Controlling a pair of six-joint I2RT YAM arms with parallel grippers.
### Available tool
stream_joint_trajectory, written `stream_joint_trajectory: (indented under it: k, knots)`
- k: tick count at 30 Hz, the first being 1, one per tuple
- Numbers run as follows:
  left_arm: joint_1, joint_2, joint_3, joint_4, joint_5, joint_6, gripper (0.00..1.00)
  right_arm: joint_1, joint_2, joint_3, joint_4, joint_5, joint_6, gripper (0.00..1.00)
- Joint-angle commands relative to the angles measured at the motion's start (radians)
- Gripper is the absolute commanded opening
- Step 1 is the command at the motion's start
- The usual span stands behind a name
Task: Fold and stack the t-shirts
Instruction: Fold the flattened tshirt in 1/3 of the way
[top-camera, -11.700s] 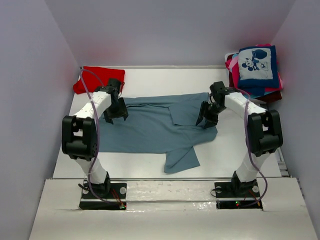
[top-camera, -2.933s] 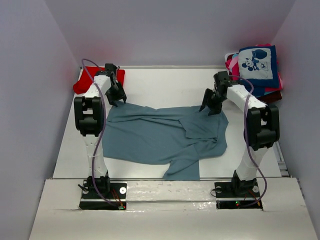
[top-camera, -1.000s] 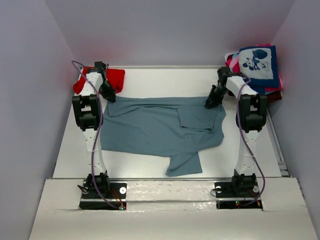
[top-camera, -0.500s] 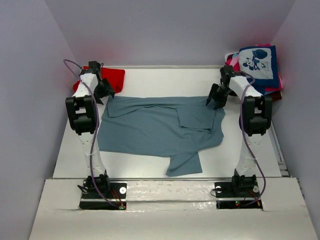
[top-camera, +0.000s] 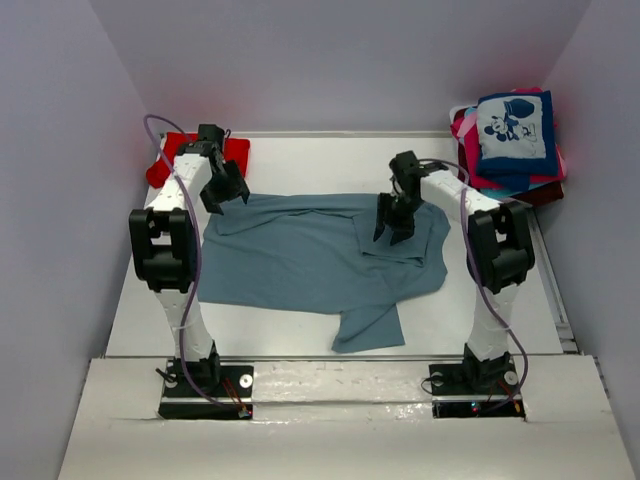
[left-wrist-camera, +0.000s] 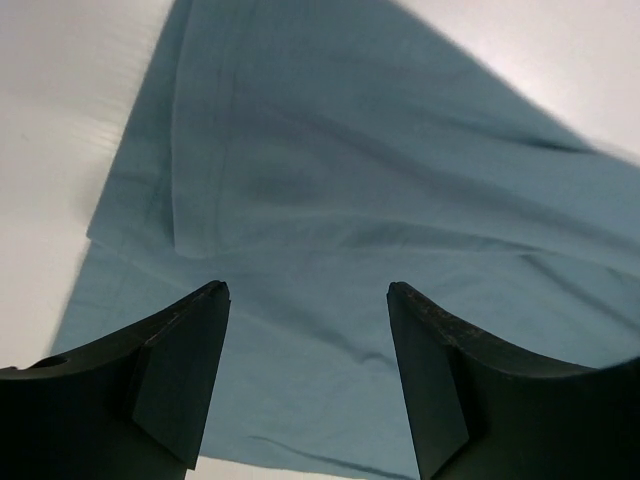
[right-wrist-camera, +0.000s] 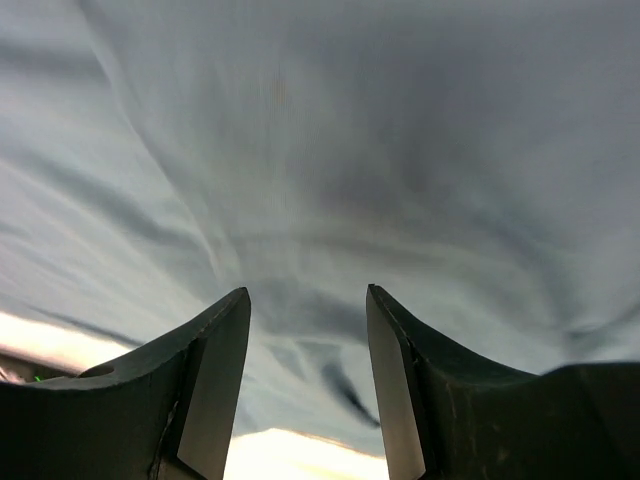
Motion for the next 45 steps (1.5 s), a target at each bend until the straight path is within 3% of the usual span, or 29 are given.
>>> stream_joint_trajectory:
  k: [1,10,19,33,45]
  knots:
    - [-0.004,-0.079,-0.128,0.007,0.039,0.006,0.76,0.038,-0.084,-0.127,0.034,-0.028,0.030,0.56]
    - [-0.013,-0.188,-0.328,0.052,0.026,-0.006,0.76,0.038,-0.127,-0.296,0.105,-0.012,0.040,0.55]
    - [-0.013,-0.147,-0.278,0.047,-0.060,-0.001,0.76,0.038,-0.110,-0.296,0.126,-0.012,0.044,0.54]
    - [0.064,-0.073,-0.207,0.046,-0.049,0.006,0.76,0.038,-0.158,-0.116,0.031,-0.062,0.031,0.53]
    - [0.073,-0.013,-0.204,0.080,-0.038,-0.003,0.76,0.038,-0.127,-0.201,0.091,-0.039,0.027,0.53]
